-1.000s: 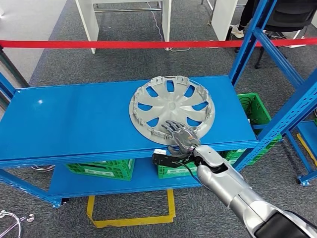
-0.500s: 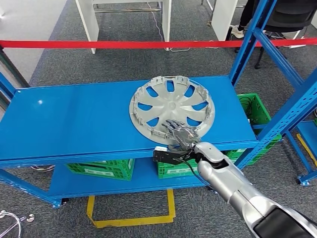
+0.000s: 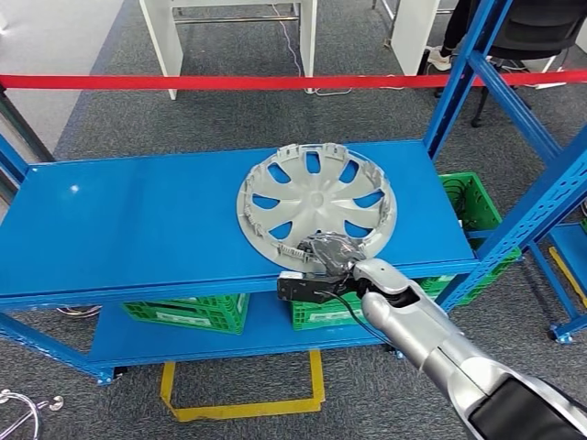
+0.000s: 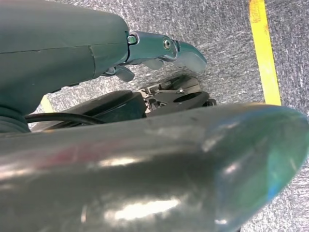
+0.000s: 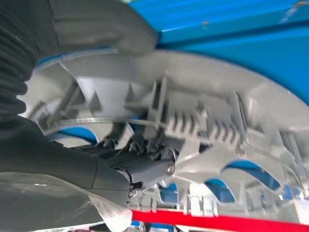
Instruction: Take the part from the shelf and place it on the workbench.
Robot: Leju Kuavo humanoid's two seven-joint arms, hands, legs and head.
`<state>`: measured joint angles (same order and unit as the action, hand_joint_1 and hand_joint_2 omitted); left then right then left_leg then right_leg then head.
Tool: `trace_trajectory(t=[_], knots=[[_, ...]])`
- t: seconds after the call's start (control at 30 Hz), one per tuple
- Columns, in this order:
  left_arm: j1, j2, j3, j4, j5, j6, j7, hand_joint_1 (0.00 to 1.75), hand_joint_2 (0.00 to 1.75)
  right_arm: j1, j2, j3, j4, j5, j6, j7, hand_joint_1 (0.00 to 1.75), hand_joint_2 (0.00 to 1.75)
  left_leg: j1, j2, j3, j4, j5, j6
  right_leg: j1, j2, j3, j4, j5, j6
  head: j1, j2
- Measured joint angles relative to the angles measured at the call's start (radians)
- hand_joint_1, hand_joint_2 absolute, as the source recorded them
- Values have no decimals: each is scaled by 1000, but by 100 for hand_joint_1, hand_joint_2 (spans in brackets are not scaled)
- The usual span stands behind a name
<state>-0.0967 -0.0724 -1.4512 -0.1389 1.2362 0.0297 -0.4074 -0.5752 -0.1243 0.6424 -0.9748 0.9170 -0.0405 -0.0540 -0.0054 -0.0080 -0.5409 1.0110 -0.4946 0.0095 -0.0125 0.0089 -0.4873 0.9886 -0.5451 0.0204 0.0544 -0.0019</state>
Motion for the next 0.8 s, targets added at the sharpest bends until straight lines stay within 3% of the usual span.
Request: trace_trajectory(t=[0.53, 0.63, 0.8], knots=[[5, -1, 7, 0, 17, 2, -20, 0, 0, 76, -46, 48, -161, 21, -50, 19, 175, 175, 0, 0, -1, 0, 0, 0, 0, -1, -1, 0, 0, 0, 0, 0], [6, -2, 8, 1, 24, 11, -31, 0, 0, 128, -54, 50, -218, 122, -157, 50, 175, 175, 0, -1, -2, 0, 0, 0, 0, -1, -2, 0, 0, 0, 0, 0], [8, -6, 9, 3, 39, 24, -50, 0, 0, 283, -58, 48, -380, 441, -501, 100, 173, 175, 0, -1, -4, 0, -1, 0, 0, -1, -3, 0, -1, 0, 0, 0]])
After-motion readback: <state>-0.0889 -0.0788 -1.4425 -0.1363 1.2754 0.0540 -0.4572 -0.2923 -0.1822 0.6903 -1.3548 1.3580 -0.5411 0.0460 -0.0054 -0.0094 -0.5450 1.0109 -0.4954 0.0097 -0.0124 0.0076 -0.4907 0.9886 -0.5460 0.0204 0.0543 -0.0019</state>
